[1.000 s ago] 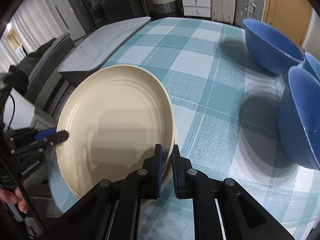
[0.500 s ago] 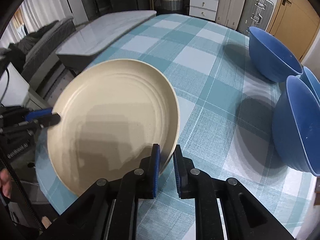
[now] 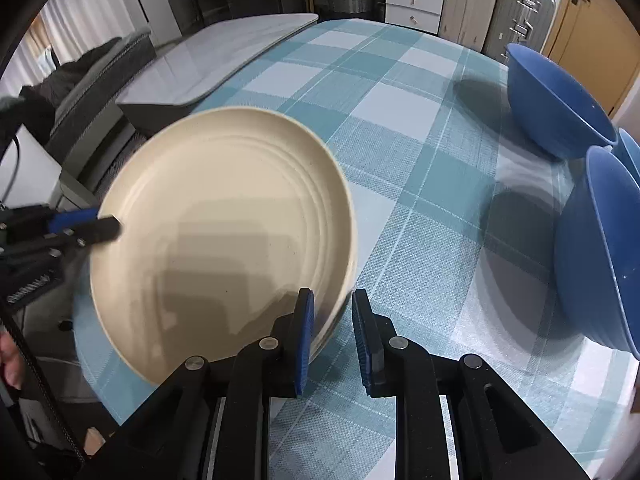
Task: Organize plates and bowls
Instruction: 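Lower both plates onto the plate stack and open both tools, then move both tools toward the nearest blue bowl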
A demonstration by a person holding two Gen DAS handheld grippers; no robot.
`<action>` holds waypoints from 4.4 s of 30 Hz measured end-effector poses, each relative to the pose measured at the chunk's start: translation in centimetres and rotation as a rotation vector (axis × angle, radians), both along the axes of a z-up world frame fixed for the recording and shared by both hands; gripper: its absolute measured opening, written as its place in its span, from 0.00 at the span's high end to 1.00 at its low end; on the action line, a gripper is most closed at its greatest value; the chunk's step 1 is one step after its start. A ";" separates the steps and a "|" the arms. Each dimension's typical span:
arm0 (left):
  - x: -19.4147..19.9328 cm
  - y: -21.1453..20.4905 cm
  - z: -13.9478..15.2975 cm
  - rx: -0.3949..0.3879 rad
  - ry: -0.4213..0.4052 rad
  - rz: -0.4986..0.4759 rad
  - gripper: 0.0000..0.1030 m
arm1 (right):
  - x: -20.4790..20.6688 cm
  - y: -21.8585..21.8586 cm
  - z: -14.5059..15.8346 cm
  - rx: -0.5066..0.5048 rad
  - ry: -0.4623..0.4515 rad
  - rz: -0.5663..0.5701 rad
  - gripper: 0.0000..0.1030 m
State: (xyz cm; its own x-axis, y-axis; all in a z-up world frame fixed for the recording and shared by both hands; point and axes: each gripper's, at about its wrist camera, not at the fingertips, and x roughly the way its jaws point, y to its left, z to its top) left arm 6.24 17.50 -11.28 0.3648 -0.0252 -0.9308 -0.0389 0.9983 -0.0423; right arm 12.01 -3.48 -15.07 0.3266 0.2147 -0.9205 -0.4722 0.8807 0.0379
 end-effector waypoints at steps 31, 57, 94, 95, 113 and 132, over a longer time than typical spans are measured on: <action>-1.0 -0.5 3.7 -0.069 -0.165 0.056 0.52 | -0.5 -3.7 4.4 0.224 -0.087 -0.111 0.64; -8.7 -12.0 11.6 0.059 -0.615 0.038 0.06 | -14.6 -9.5 13.6 0.241 -0.686 -0.139 0.01; -8.4 -19.8 8.7 0.098 -0.522 -0.096 0.06 | -18.6 -17.9 11.1 0.208 -0.725 -0.354 0.01; -8.2 -19.9 8.7 0.099 -0.520 -0.097 0.06 | -18.6 -18.1 11.2 0.208 -0.726 -0.360 0.01; 3.0 -23.7 9.2 0.020 -0.358 -0.199 0.06 | -12.9 -25.4 13.8 0.181 -0.656 -0.479 0.01; 15.0 -28.3 4.2 -0.120 -0.105 -0.232 0.08 | 5.8 -31.6 6.7 0.201 -0.176 -0.585 0.32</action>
State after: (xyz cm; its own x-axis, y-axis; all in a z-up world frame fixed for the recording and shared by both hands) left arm 21.23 -10.81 -7.12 0.4304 -0.2274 -0.8735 0.2013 0.9675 -0.1527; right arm 17.80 -35.05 -8.35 0.5842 0.1183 -0.8030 0.0696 0.9784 0.1948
